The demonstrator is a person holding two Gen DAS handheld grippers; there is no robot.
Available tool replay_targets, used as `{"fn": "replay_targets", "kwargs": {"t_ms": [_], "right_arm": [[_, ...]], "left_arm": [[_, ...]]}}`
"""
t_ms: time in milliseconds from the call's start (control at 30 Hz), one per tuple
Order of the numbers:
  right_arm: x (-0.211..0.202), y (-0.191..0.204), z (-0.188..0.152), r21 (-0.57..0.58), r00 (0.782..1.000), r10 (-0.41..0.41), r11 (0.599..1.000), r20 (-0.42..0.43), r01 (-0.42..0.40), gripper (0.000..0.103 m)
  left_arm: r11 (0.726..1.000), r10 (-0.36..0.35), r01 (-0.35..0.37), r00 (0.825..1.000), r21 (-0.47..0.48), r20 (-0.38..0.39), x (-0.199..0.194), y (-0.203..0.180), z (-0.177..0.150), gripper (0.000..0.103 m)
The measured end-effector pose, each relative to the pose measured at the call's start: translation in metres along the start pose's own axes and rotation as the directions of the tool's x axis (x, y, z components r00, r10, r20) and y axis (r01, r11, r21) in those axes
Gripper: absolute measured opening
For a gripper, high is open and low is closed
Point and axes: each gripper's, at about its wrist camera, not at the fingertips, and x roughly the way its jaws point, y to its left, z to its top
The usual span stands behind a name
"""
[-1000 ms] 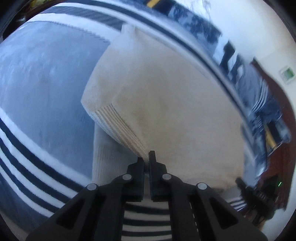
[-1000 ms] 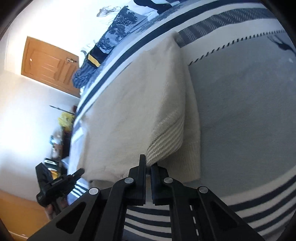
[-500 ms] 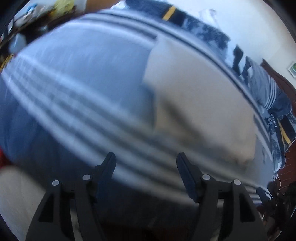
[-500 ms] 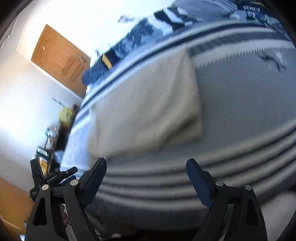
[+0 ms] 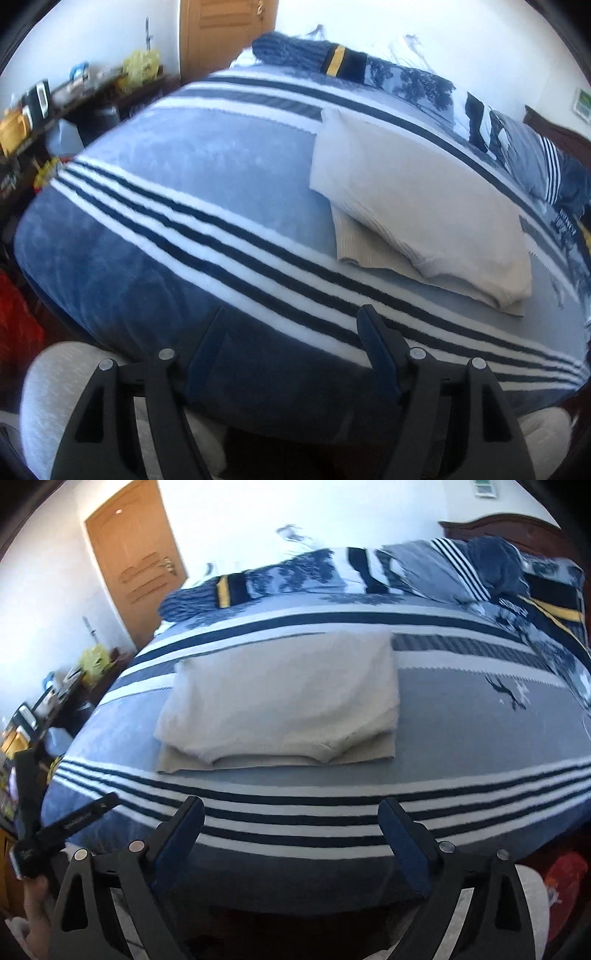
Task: Fold small clothes
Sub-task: 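Pat the folded sweater square with both grippers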
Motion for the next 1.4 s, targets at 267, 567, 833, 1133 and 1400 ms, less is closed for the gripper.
{"fn": "replay_targets", "kwargs": {"t_ms": [267, 567, 833, 1133, 1400], "right_arm": [[-0.021, 0.037, 0.021, -0.067, 0.998, -0.036, 0.997, 0.060, 0.040, 0.097], [-0.020, 0.045, 0.053, -0.060, 0.995, 0.023, 0.998, 0.099, -0.017, 0.100], [0.026, 0.058, 0.086, -0.117, 0.986, 0.166, 0.980, 0.023, -0.162, 0.099], [0.112, 0.050, 0.104, -0.029, 0.976, 0.207, 0.977, -0.064, -0.209, 0.089], [0.153, 0.046, 0.102, -0.044, 0.962, 0.215, 0.973, -0.168, -0.225, 0.075]], "left_arm": [[0.998, 0.026, -0.029, 0.998, 0.057, 0.065, -0.010, -0.006, 0.008, 0.072], [0.998, -0.037, 0.037, 0.999, 0.048, 0.000, 0.004, -0.012, 0.012, 0.072], [0.980, -0.181, 0.162, 0.967, -0.118, -0.177, 0.057, 0.004, 0.060, 0.072], [0.946, -0.300, 0.247, 0.914, -0.212, -0.273, 0.140, -0.021, 0.112, 0.072], [0.923, -0.332, 0.278, 0.925, -0.265, -0.186, 0.159, -0.028, 0.091, 0.047]]}}
